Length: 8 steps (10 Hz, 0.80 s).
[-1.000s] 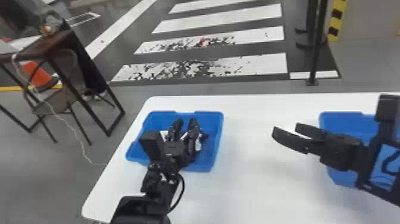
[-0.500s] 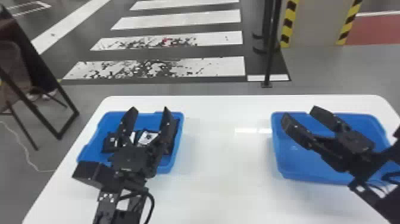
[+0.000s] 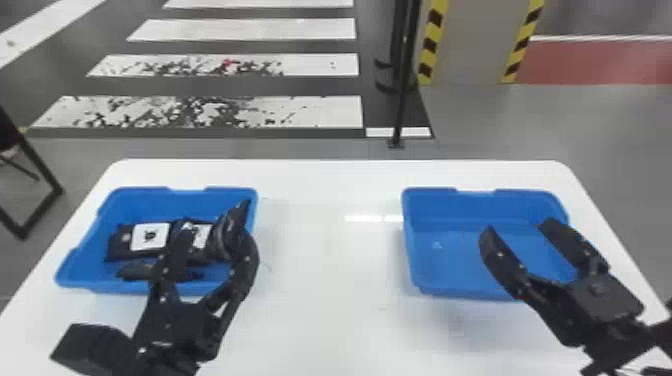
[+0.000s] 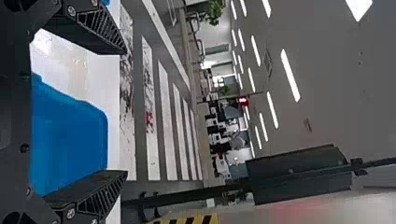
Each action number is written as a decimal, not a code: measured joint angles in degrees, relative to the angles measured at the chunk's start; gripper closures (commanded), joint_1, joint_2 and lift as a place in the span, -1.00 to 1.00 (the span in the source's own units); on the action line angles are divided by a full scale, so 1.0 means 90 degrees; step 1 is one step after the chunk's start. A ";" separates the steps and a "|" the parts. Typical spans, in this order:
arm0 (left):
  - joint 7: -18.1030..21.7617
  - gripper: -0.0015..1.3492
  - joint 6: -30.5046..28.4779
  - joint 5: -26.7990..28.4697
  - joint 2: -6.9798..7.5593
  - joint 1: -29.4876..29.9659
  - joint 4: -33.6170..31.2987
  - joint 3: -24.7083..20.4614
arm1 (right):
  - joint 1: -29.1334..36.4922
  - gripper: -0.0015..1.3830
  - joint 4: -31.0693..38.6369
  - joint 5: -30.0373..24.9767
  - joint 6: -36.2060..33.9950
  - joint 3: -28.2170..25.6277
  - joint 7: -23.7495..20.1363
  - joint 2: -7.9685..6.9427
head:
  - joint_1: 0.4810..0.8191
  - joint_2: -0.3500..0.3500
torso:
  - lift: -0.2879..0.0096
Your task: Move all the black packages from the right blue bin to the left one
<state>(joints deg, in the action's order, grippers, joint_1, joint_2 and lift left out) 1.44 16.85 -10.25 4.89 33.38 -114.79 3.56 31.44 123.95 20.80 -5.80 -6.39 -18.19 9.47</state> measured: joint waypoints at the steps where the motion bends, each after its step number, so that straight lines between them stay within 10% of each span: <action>1: -0.0335 -0.43 -0.0177 0.0085 -0.0019 0.0199 -0.0263 -0.0013 | 0.0278 -0.81 0.0156 -0.0125 0.0082 -0.0155 0.0127 -0.0108 | 0.27 -0.05 | -0.01; 8: -0.0755 -0.50 -0.0454 0.0700 -0.0067 0.0486 -0.0675 -0.0088 | 0.0583 -0.81 0.0355 -0.0305 -0.0062 -0.0245 0.0315 -0.0191 | 0.27 -0.06 | -0.01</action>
<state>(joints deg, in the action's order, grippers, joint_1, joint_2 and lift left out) -5.36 12.76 -3.95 4.29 37.75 -120.86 2.77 36.68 127.14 18.06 -6.36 -8.59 -15.36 7.75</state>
